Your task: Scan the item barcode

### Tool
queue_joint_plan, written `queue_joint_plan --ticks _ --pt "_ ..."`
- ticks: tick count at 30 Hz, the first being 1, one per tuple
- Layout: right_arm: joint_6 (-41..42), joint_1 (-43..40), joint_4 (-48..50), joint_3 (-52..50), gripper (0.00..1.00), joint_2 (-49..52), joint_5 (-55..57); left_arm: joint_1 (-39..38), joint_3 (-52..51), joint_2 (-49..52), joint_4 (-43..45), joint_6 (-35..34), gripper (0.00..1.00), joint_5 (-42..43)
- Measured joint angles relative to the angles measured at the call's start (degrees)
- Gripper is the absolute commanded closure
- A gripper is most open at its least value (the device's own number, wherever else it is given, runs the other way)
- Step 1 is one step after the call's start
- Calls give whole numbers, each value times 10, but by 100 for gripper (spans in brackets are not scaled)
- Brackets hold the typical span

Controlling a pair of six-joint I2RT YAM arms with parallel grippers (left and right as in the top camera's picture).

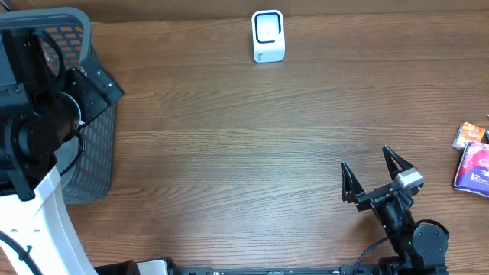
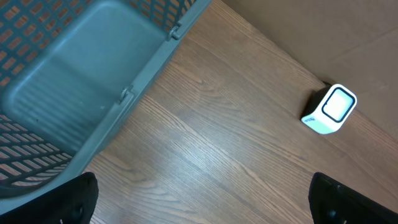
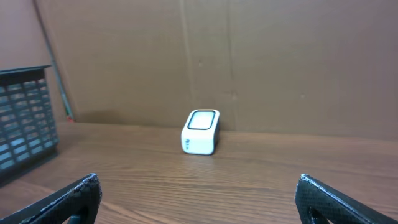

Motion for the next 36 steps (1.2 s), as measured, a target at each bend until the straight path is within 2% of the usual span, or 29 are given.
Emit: queue_joint_plan --ticks 7,36 --pt "0 0 -75 0 0 -1 47 0 0 0 0 0 0 0" --pt "0 0 -76 0 0 -1 77 0 0 0 0 0 0 0"
